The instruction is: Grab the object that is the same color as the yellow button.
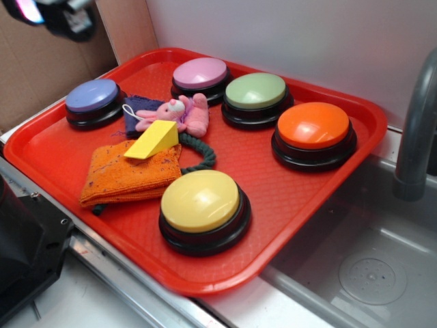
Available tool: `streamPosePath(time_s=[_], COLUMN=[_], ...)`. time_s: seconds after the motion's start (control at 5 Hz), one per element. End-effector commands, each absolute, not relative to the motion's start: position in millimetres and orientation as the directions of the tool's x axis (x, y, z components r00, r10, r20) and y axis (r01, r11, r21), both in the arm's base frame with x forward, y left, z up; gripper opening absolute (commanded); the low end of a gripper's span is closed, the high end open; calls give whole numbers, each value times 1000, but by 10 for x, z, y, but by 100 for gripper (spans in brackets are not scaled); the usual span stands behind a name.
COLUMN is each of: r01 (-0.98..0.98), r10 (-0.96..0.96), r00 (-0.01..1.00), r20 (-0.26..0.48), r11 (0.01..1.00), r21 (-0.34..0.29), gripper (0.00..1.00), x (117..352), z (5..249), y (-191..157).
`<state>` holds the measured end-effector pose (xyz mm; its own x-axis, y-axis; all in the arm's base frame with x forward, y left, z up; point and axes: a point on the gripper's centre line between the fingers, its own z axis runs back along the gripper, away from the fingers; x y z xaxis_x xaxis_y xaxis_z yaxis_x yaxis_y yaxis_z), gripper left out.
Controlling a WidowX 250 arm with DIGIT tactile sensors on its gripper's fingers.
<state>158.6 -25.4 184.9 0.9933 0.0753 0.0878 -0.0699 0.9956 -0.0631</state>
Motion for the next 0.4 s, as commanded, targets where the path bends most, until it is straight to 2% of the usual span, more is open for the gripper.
streamPosePath(time_s=[0.0, 0.2], r01=[-223, -283], r10=[233, 289], r00=[967, 955], r20=[103, 71], r11=[970, 956], r21=[-101, -82], gripper=[100, 100], x=[2048, 2142], z=[1266, 1001], y=[-187, -144])
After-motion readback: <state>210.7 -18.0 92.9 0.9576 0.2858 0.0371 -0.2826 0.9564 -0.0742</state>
